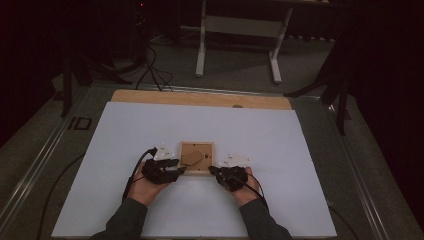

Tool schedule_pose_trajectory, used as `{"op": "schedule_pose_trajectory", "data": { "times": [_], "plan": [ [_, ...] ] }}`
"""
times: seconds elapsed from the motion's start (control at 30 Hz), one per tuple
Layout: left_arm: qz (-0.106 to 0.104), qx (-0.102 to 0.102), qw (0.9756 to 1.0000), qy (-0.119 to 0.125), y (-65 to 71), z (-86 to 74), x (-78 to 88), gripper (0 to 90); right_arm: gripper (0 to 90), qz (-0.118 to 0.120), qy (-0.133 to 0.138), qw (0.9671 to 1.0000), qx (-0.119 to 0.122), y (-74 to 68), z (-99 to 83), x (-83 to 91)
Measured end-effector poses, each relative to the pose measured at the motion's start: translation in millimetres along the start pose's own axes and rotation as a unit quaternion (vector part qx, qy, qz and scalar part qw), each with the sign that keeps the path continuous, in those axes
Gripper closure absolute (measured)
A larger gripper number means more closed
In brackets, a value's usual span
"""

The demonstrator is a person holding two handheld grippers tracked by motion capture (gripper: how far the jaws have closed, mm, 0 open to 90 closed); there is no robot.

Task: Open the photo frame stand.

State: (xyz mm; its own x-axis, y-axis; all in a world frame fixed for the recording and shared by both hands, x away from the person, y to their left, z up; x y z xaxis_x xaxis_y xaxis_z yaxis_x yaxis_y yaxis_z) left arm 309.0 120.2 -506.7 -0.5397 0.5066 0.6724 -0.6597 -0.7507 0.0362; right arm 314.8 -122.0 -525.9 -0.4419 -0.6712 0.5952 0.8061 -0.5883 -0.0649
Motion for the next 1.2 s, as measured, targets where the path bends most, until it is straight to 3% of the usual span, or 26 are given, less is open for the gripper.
{"op": "schedule_pose_trajectory", "data": {
  "times": [0.13,0.27,0.5,0.67,0.73,0.77,1.2],
  "plan": [
    [0.0,0.003,0.9999,-0.011,2.8,6.3,-3.9,63.3,89.8,0.0,0.0,1.0,0.0,-0.1,0.0,0.0],
    [0.001,0.02,0.9997,-0.012,2.7,14.2,-6.0,60.6,89.8,0.0,0.0,1.0,0.0,-0.1,0.0,0.0],
    [0.005,0.033,0.9994,-0.013,7.4,31.8,-11.6,55.0,89.7,0.0,0.0,1.0,0.001,0.2,0.0,0.1],
    [0.004,0.06,0.9981,-0.017,4.9,34.6,-20.2,50.4,89.7,0.0,0.0,1.0,0.001,-0.1,0.1,-0.1],
    [0.004,0.06,0.9981,-0.017,4.9,34.6,-20.2,49.6,89.7,0.0,0.0,1.0,0.001,0.1,0.1,-0.1],
    [-0.001,0.076,0.9969,-0.02,3.0,35.9,-24.5,47.9,89.7,0.0,0.0,1.0,0.001,0.2,0.1,-0.1],
    [-0.013,0.112,0.9925,-0.046,-2.4,43.8,-41.6,46.6,89.6,0.001,0.0,1.0,0.0,0.1,0.1,-0.1]
  ]
}}
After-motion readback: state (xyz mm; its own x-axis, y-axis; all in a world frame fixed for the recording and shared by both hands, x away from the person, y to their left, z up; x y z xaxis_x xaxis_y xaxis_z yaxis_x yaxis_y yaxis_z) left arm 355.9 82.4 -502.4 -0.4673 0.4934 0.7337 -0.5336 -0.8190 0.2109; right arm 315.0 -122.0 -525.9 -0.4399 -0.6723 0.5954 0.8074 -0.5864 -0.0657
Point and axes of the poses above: each handheld gripper's, and its own axes: x roughly backward along the jaws, z roughly out of its top, y roughly to its right, the point moved 1 cm from there along -x, roughly forward along the jaws, and after that the axes turned 4 degrees about z, right-handed, at the moved point
